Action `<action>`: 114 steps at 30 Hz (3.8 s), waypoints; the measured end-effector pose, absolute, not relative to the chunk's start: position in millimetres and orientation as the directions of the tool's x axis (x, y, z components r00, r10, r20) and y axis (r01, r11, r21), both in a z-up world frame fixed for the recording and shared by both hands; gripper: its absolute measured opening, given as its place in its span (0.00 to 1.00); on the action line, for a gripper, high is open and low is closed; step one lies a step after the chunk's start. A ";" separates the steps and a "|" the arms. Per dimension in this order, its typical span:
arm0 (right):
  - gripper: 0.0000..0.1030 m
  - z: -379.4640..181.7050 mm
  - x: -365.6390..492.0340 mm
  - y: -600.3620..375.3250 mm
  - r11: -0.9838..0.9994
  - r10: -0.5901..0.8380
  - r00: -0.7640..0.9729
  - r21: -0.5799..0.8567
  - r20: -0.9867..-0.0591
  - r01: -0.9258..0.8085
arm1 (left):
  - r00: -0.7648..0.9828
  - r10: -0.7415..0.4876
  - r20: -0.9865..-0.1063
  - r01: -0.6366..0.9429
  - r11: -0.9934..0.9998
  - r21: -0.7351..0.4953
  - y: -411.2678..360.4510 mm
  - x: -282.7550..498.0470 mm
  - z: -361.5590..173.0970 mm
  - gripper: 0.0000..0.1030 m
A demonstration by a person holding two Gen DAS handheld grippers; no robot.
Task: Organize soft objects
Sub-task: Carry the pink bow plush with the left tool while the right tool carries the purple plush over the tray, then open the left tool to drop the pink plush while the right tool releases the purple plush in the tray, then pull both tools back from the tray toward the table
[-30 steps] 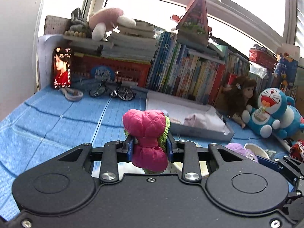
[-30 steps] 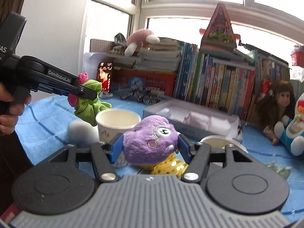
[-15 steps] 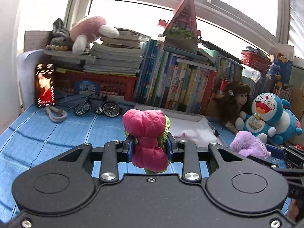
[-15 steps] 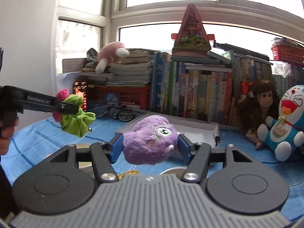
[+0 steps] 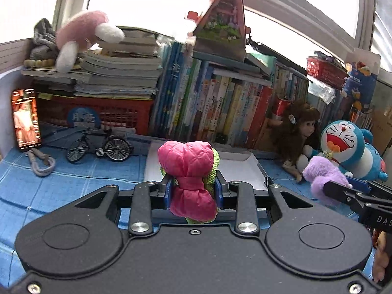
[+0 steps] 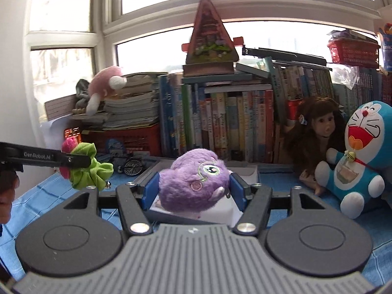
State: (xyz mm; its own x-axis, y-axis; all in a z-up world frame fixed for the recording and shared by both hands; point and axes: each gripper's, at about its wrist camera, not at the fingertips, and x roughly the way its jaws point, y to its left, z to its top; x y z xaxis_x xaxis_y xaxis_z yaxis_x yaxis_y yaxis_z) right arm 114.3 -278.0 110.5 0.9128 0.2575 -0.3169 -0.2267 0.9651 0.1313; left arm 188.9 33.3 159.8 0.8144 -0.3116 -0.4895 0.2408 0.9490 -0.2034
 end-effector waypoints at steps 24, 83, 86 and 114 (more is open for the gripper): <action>0.63 93.5 244.8 -322.7 0.937 0.247 0.809 0.343 -0.534 -0.059 | 0.694 -0.270 -0.667 0.168 0.962 -0.215 -6.5 338.8 123.8 0.30; 0.85 62.4 311.5 -285.0 0.935 0.306 0.719 0.340 -0.624 -0.103 | 0.675 -0.210 -0.708 0.214 0.973 -0.085 -25.7 363.0 100.8 0.72; 0.87 73.2 296.1 -285.0 0.938 0.306 0.738 0.323 -0.602 -0.125 | 0.694 -0.215 -0.687 0.216 0.973 -0.086 -22.9 348.6 112.0 0.73; 0.97 113.8 139.4 -286.5 0.931 0.362 0.849 0.190 -0.385 -0.311 | 0.748 -0.380 -0.544 0.360 0.921 -0.149 -11.5 182.6 150.8 0.79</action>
State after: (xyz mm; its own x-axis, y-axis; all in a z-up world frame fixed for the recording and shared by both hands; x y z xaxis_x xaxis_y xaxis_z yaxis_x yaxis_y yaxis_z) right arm 139.4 -286.5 113.8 0.8488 0.3623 -0.3852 -0.3111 0.9311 0.1903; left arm 182.6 -11.5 150.8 0.7476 -0.3803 -0.5444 0.3602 0.9210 -0.1487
